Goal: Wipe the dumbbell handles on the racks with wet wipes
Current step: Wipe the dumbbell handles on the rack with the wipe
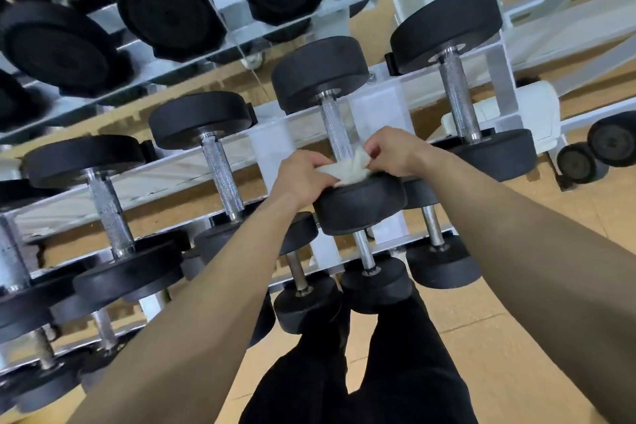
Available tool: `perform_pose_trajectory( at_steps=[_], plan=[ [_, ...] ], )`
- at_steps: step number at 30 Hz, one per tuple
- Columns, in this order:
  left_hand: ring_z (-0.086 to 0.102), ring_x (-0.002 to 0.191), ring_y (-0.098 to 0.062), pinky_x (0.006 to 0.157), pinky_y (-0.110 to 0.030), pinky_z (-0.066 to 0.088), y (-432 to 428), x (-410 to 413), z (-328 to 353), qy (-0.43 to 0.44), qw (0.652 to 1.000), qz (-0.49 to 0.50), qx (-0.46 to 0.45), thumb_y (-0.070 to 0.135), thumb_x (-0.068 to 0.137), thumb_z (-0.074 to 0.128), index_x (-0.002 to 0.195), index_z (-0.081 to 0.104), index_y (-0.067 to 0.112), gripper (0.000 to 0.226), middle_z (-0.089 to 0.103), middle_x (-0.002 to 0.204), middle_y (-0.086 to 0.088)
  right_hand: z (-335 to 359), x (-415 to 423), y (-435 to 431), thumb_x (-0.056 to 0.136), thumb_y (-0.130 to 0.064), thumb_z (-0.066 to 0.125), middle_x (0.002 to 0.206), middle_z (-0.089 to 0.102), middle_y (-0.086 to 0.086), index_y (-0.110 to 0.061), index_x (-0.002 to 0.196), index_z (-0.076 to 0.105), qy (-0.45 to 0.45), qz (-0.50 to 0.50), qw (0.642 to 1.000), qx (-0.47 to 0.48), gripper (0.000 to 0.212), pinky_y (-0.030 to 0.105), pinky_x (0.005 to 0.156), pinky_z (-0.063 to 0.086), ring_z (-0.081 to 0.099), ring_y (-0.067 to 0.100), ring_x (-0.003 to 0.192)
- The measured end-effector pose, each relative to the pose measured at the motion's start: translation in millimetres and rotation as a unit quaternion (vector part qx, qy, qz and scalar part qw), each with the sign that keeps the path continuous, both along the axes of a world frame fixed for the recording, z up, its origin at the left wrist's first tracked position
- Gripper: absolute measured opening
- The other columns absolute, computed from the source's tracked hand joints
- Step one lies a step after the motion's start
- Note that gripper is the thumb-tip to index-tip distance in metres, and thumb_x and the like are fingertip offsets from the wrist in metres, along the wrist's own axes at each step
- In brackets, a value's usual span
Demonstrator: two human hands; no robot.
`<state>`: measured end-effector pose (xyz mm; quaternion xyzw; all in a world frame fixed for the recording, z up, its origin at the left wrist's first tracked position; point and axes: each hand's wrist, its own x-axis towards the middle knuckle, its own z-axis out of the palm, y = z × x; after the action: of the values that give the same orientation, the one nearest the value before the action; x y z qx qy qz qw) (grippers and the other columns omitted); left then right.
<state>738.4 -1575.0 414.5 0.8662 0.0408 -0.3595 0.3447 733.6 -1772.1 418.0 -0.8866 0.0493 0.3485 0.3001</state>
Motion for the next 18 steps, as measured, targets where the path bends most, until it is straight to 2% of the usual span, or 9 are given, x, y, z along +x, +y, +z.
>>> perform_pose_trajectory(
  at_steps=[2, 4, 7, 10, 11, 13, 15, 18],
  plan=[
    [0.061, 0.082, -0.016, 0.072, -0.026, 0.047, -1, 5, -2, 0.009, 1.000, -0.002, 0.003, 0.012, 0.082, 0.079, 0.087, 0.073, 0.025, 0.015, 0.068, 0.082, 0.006, -8, 9, 4, 0.083, -0.005, 0.072, 0.063, 0.054, -0.007, -0.028, 0.056, 0.054, 0.006, 0.034, 0.999, -0.025, 0.039, 0.023, 0.055, 0.035, 0.052, 0.019, 0.067],
    [0.063, 0.080, -0.014, 0.067, -0.023, 0.046, 0, 10, -6, 0.008, 1.000, -0.016, 0.023, 0.010, 0.081, 0.079, 0.084, 0.074, 0.024, 0.016, 0.068, 0.080, 0.006, -11, 12, 5, 0.082, -0.007, 0.074, 0.065, 0.056, -0.003, -0.023, 0.060, 0.057, 0.000, 0.040, 0.999, -0.026, 0.031, 0.025, 0.057, 0.035, 0.054, 0.023, 0.073],
    [0.066, 0.091, -0.019, 0.069, -0.023, 0.046, -3, 17, -12, -0.031, 0.995, -0.048, 0.085, 0.005, 0.085, 0.071, 0.093, 0.078, 0.019, 0.018, 0.072, 0.094, -0.001, -9, 9, 2, 0.082, -0.006, 0.076, 0.075, 0.066, 0.006, -0.011, 0.074, 0.072, -0.025, -0.018, 0.999, 0.027, 0.010, 0.024, 0.060, 0.040, 0.055, 0.018, 0.074],
    [0.063, 0.098, -0.026, 0.073, -0.027, 0.045, -10, 17, -11, -0.092, 0.985, -0.042, 0.140, 0.002, 0.086, 0.060, 0.104, 0.076, 0.013, 0.026, 0.069, 0.104, -0.008, -4, 2, -1, 0.084, -0.015, 0.080, 0.077, 0.064, -0.003, -0.015, 0.078, 0.072, -0.046, -0.066, 0.995, 0.054, 0.010, 0.020, 0.063, 0.039, 0.056, 0.011, 0.072],
    [0.062, 0.095, -0.025, 0.073, -0.027, 0.044, -12, 17, -10, -0.100, 0.985, -0.037, 0.135, 0.003, 0.086, 0.060, 0.104, 0.076, 0.014, 0.026, 0.068, 0.101, -0.006, -5, 1, -1, 0.084, -0.016, 0.080, 0.074, 0.062, -0.006, -0.019, 0.075, 0.069, -0.045, -0.065, 0.996, 0.042, 0.015, 0.019, 0.061, 0.037, 0.056, 0.011, 0.071],
    [0.062, 0.083, -0.020, 0.069, -0.026, 0.046, -13, 15, -7, -0.073, 0.995, -0.006, 0.069, 0.004, 0.083, 0.065, 0.092, 0.076, 0.018, 0.020, 0.066, 0.085, 0.000, -10, 2, 1, 0.083, -0.013, 0.078, 0.066, 0.058, -0.006, -0.021, 0.065, 0.064, -0.045, -0.053, 0.998, 0.001, 0.024, 0.022, 0.056, 0.035, 0.054, 0.017, 0.069],
    [0.062, 0.071, -0.016, 0.064, -0.026, 0.050, -6, 10, -5, -0.035, 0.999, 0.039, 0.001, 0.005, 0.082, 0.071, 0.081, 0.074, 0.021, 0.016, 0.066, 0.072, 0.004, -13, 7, 6, 0.082, -0.010, 0.074, 0.064, 0.057, -0.005, -0.022, 0.063, 0.063, -0.051, -0.067, 0.996, -0.028, 0.025, 0.024, 0.060, 0.036, 0.055, 0.020, 0.073],
    [0.063, 0.077, -0.011, 0.066, -0.023, 0.049, 3, 4, -9, -0.033, 0.999, 0.010, 0.000, 0.014, 0.082, 0.078, 0.083, 0.074, 0.023, 0.010, 0.068, 0.080, 0.006, -17, 11, 15, 0.083, -0.009, 0.064, 0.061, 0.053, -0.010, -0.024, 0.055, 0.053, -0.080, -0.079, 0.993, -0.047, 0.033, 0.025, 0.067, 0.038, 0.056, 0.024, 0.075]
  ],
)
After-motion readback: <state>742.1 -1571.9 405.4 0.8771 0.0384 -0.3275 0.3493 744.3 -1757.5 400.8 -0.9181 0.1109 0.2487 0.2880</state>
